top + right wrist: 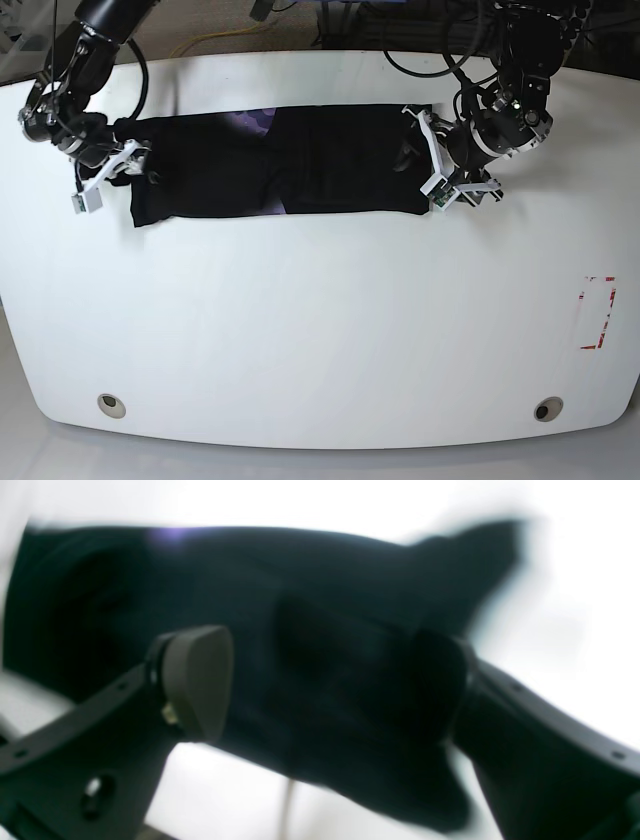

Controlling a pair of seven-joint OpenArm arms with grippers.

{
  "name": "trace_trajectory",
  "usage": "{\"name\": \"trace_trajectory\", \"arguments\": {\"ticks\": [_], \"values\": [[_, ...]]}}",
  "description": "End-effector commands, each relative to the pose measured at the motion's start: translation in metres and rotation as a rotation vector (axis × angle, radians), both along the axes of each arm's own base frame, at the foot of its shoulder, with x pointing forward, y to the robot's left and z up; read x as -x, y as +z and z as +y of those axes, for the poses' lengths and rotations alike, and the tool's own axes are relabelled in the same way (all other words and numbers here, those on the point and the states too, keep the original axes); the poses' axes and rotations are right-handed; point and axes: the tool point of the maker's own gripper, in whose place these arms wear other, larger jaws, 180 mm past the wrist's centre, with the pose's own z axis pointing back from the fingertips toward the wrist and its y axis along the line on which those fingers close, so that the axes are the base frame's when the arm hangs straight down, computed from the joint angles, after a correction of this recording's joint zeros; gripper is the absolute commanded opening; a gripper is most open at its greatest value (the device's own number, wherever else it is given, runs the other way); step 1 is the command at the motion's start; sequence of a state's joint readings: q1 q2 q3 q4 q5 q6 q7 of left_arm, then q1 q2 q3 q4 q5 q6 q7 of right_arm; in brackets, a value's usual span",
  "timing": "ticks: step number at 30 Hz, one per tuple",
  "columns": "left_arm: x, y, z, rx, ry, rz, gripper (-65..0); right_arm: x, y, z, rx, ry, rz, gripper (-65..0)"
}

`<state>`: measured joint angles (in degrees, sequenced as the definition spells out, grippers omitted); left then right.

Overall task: Fold the T-shirt properly
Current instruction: 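Grasp the folded shirt with both grippers and lift it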

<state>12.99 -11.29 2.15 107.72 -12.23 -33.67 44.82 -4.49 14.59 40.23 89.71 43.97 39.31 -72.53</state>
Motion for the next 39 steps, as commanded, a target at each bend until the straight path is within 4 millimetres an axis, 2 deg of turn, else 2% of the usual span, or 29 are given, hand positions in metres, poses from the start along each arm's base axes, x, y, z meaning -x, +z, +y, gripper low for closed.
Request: {"name": "trace_trajectory", "arguments": {"ticks": [1,3,6,9,12,15,17,20,22,24,26,27,31,33,34,39], "values": [[-0.002,-0.005,0.001,0.031,0.022,0.014,-40.3,-0.003,0.0,-0.027,-0.011,-0.037,0.003,-12.0],[0.002,-0.018,0.003,0.03,0.03,0.053,-53.7,-0.006,-0.003,-0.045,-0.017,-0.066,0.018,-12.0],[0.005,-0.026,0.004,0.033,0.038,0.081,-64.2,-0.009,-0.002,-0.057,-0.02,-0.095,0.002,-12.0],[0.007,-0.032,0.005,0.034,0.042,0.098,-65.0,-0.007,-0.012,-0.062,-0.049,-0.125,0.017,-11.9],[0.007,-0.032,0.005,0.034,0.042,0.098,-65.0,-0.005,-0.023,-0.054,-0.078,-0.114,0.045,-11.9],[0.007,-0.032,0.005,0.032,0.042,0.099,-65.0,-0.008,-0.029,-0.034,-0.092,-0.066,0.055,-11.9],[0.003,-0.029,0.007,0.028,0.041,0.089,-65.0,-0.009,-0.038,-0.011,-0.127,-0.034,0.065,-12.0],[-0.008,-0.024,0.008,0.02,0.041,0.064,-65.0,-0.008,-0.044,0.006,-0.165,-0.029,0.07,-12.4],[-0.011,-0.026,0.01,0.018,0.045,0.068,-65.0,-0.008,-0.049,0.022,-0.194,-0.016,0.075,-12.5],[-0.011,-0.029,0.012,0.016,0.05,0.079,-65.0,-0.008,-0.051,0.03,-0.211,-0.013,0.076,-13.5],[-0.019,-0.03,0.013,0.016,0.055,0.078,-65.0,-0.009,-0.051,0.032,-0.218,-0.016,0.072,-19.0],[-0.021,-0.032,0.014,0.018,0.059,0.084,-65.0,-0.009,-0.051,0.033,-0.218,-0.016,0.07,-23.8],[-0.025,-0.042,0.014,0.027,0.071,0.115,-65.0,-0.023,-0.032,0.027,-0.175,-0.003,0.006,-48.4],[-0.028,-0.044,0.001,0.046,0.055,0.122,-65.0,-0.029,-0.018,0.022,-0.132,0.014,-0.034,-61.4],[-0.028,-0.044,-0.005,0.053,0.045,0.124,-65.0,-0.031,-0.012,0.019,-0.112,0.024,-0.046,-64.5],[-0.029,-0.042,-0.038,0.075,-0.033,0.123,-65.0,-0.043,0.032,-0.003,0.039,0.077,-0.143,-65.0]]}}
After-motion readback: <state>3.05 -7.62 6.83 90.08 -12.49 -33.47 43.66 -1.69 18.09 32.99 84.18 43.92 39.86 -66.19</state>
